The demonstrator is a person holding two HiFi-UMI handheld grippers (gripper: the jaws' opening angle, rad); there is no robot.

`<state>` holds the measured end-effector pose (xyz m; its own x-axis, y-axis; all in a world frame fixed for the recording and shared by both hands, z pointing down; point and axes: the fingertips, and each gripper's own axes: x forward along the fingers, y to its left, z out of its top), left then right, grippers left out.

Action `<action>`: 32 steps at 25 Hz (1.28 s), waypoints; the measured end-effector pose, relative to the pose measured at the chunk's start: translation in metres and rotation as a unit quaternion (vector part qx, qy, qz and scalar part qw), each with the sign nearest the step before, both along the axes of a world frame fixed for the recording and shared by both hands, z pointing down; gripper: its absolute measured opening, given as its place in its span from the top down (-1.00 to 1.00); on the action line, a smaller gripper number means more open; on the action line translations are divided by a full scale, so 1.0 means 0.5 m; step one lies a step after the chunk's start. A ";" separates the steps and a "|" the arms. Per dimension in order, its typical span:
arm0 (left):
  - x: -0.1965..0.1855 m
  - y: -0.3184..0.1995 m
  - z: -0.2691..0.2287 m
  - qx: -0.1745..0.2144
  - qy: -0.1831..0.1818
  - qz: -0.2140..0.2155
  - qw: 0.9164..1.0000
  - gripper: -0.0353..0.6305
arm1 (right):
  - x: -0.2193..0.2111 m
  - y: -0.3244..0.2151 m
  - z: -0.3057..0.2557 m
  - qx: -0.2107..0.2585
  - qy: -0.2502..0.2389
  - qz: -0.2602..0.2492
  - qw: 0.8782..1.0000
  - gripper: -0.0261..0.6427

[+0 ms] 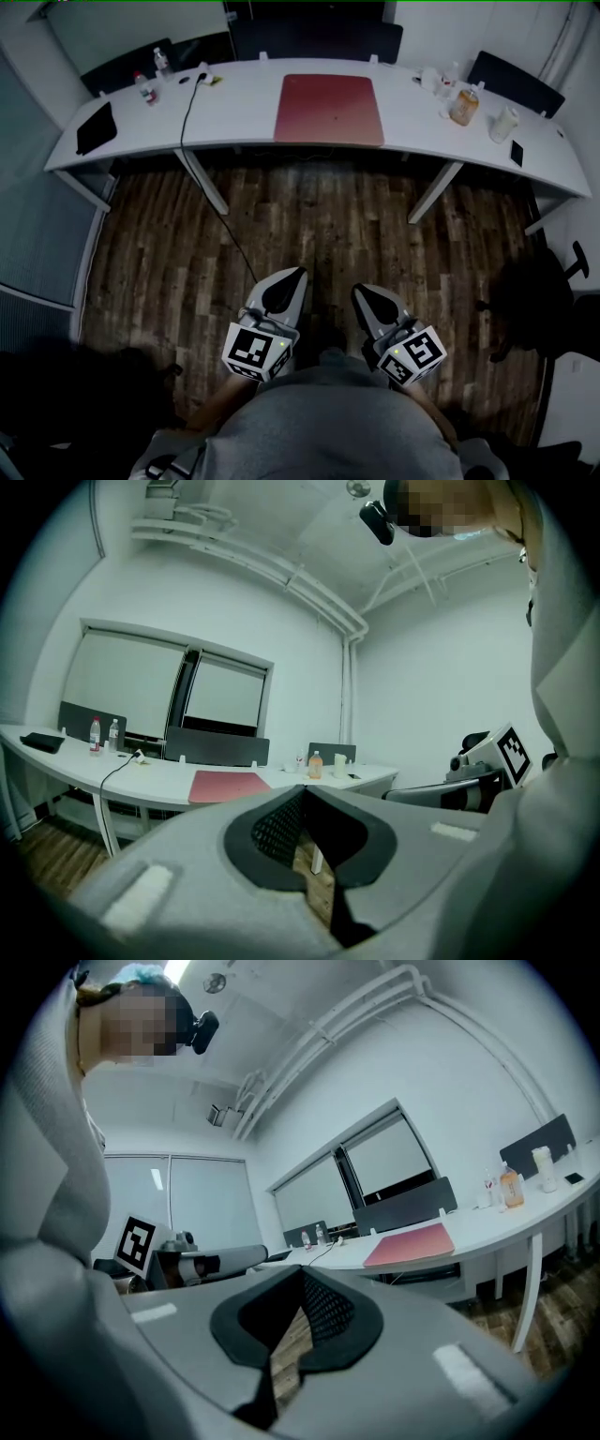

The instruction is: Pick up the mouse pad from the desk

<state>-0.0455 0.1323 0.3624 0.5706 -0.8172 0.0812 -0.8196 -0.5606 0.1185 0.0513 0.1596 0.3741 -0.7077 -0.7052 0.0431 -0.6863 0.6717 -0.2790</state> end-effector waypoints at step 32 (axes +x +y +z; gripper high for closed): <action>0.047 -0.147 0.034 -0.015 -0.023 -0.029 0.999 0.89 | 0.074 -0.143 0.005 -0.014 -0.013 -0.027 0.999 0.92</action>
